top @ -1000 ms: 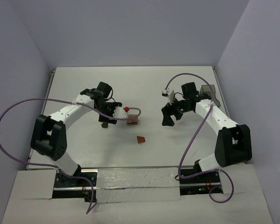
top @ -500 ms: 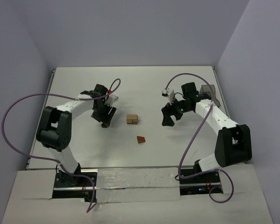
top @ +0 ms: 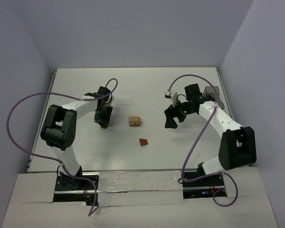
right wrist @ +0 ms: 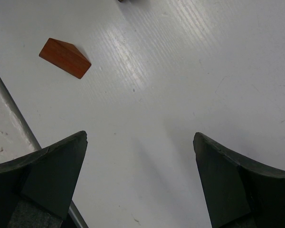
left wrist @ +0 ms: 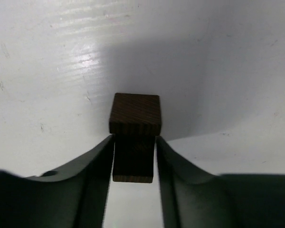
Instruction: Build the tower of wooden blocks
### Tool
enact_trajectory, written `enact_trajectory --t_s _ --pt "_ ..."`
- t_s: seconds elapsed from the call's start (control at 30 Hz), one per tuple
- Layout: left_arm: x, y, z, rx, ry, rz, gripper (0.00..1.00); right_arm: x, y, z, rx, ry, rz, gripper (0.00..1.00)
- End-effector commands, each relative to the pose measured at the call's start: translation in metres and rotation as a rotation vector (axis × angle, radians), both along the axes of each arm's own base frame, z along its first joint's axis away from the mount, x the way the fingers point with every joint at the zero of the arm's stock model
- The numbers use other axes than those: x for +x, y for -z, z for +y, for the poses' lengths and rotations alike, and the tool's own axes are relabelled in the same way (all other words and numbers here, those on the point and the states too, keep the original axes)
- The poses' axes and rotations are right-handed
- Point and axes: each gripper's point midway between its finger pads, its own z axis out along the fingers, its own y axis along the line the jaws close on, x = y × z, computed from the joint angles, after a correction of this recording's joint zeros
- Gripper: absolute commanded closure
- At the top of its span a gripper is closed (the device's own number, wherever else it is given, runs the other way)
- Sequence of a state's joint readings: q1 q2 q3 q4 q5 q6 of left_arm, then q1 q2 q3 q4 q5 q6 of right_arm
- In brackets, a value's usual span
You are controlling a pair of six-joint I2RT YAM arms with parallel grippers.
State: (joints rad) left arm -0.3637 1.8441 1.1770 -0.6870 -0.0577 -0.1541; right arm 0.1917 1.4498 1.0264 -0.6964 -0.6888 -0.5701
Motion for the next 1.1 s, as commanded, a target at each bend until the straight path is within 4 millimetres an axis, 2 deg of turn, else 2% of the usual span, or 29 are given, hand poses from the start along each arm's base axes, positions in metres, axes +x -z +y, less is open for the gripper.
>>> enact_trajectory --t_s 0.0,0.07,0.13,0.17,0.23,0.27,0.37,0.43,0.47,0.53,0.57,0.7,0.8,0.83,0.87,1.0,1.07 --pt "0.014 0.017 0.0 0.018 -0.052 -0.024 0.65 0.002 -0.002 -0.001 0.001 0.006 -0.005 0.0" --pt "0.014 0.017 -0.003 0.004 -0.048 -0.018 0.75 0.002 -0.003 -0.001 0.004 0.006 -0.007 0.0" --pt "0.014 0.013 -0.014 -0.054 -0.02 0.004 0.94 0.002 -0.007 0.001 0.014 0.003 -0.014 0.0" --pt "0.015 0.007 -0.021 -0.102 -0.009 0.009 0.99 0.002 -0.009 0.002 0.021 0.001 -0.017 0.0" --pt "0.021 -0.013 -0.034 -0.221 0.018 -0.032 1.0 0.002 -0.019 0.007 0.043 -0.007 -0.028 0.0" --pt "0.026 -0.029 -0.041 -0.293 0.038 -0.076 1.0 0.001 -0.025 0.01 0.06 -0.012 -0.033 0.0" --pt "0.027 -0.114 -0.07 -0.572 0.154 -0.278 1.0 0.006 -0.053 0.019 0.123 -0.016 -0.07 0.0" --pt "0.026 -0.172 -0.082 -0.695 0.199 -0.444 1.0 0.01 -0.082 0.029 0.194 -0.022 -0.104 0.0" --pt "0.023 -0.191 -0.085 -0.739 0.212 -0.49 1.0 0.012 -0.093 0.033 0.227 -0.016 -0.106 0.0" --pt "0.011 -0.228 -0.094 -0.848 0.267 -0.56 1.0 0.016 -0.119 0.042 0.296 -0.027 -0.129 0.0" --pt "-0.003 -0.245 -0.1 -0.932 0.318 -0.551 1.0 0.017 -0.135 0.049 0.355 -0.004 -0.107 0.0" --pt "-0.044 -0.296 -0.106 -1.163 0.465 -0.564 1.0 0.026 -0.187 0.066 0.534 0.017 -0.131 0.0" --pt "-0.065 -0.337 -0.102 -1.232 0.518 -0.741 1.0 0.016 -0.226 0.08 0.731 0.058 -0.023 0.0" --pt "-0.078 -0.354 -0.1 -1.267 0.519 -0.792 1.0 0.015 -0.255 0.082 0.808 0.009 -0.142 0.0" --pt "-0.086 -0.365 -0.099 -1.293 0.54 -0.843 1.0 0.009 -0.263 0.086 0.855 -0.009 -0.172 0.0" --pt "-0.109 -0.381 -0.101 -1.392 0.599 -0.834 1.0 -0.009 -0.3 0.105 0.993 -0.068 -0.163 0.02" --pt "-0.116 -0.382 -0.102 -1.415 0.635 -0.849 1.0 -0.014 -0.304 0.115 1.034 -0.09 -0.129 0.03"
